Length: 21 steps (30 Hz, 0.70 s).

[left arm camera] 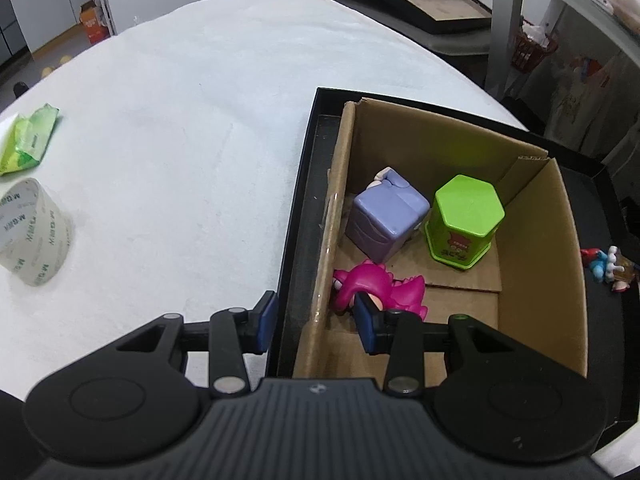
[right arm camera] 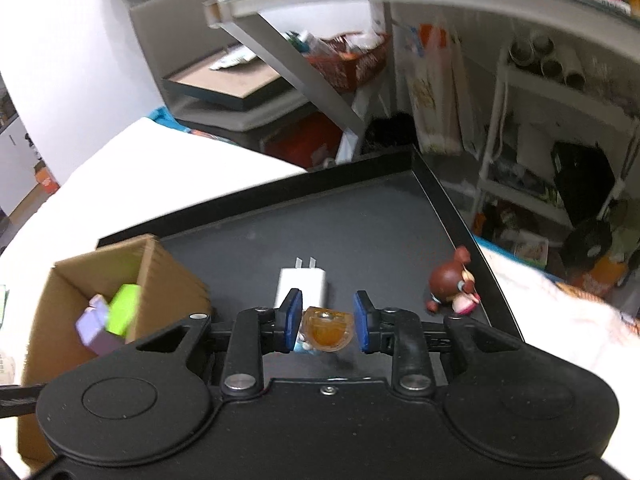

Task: Organize rigid objects
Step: 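Grasp the blue figurine with the beer mug using the right gripper, then carry the blue figurine into the box and open the right gripper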

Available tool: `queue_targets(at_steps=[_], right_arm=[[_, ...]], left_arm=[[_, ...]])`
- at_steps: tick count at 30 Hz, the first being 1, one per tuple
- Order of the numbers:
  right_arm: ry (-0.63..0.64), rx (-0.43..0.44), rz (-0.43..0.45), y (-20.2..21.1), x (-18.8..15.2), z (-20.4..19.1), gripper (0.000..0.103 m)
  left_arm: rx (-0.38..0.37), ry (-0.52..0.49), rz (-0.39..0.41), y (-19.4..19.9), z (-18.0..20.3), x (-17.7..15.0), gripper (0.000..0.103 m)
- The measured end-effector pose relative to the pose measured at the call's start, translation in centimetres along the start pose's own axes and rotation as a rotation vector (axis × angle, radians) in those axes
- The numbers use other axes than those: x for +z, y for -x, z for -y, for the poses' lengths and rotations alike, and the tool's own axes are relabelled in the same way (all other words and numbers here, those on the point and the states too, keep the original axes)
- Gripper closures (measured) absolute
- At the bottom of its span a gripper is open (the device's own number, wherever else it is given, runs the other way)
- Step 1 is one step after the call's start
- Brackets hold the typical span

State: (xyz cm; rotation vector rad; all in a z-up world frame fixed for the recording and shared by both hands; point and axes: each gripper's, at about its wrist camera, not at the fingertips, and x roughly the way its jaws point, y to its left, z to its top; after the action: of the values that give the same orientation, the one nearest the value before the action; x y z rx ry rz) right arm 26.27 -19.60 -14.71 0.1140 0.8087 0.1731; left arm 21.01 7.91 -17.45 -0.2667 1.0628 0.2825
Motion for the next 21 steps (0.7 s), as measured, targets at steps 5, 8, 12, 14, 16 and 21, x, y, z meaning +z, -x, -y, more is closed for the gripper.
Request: queue_targets(at_steps=[5, 8, 12, 14, 16, 21], right_arm=[[0.029, 0.004, 0.022, 1.4, 0.6, -2.3, 0.076], [0.055, 0.002, 0.039, 2.1, 1.0, -3.8, 0.076], [0.089, 0.008, 0.054, 2.7, 1.3, -6.1, 0.076], [0.105, 0.015, 0.056, 2.9, 1.5, -7.2, 0.076], [0.133, -0.011, 0.072, 3.1, 1.4, -8.4, 0.076], [0.158, -0.035, 0.091, 3.2, 1.9, -10.1, 0.076]], left_arm=[[-0.049, 0.017, -0.001, 0.0, -0.6, -0.2, 0.063], [-0.077, 0.013, 0.002, 0.0, -0.9, -0.4, 0.063], [-0.105, 0.038, -0.001, 0.0, -1.9, -0.5, 0.063], [-0.124, 0.054, -0.001, 0.0, -2.2, -0.5, 0.063], [-0.137, 0.059, 0.003, 0.1, -2.3, -0.6, 0.063], [-0.161, 0.076, -0.004, 0.0, -2.9, -0.6, 0.063]])
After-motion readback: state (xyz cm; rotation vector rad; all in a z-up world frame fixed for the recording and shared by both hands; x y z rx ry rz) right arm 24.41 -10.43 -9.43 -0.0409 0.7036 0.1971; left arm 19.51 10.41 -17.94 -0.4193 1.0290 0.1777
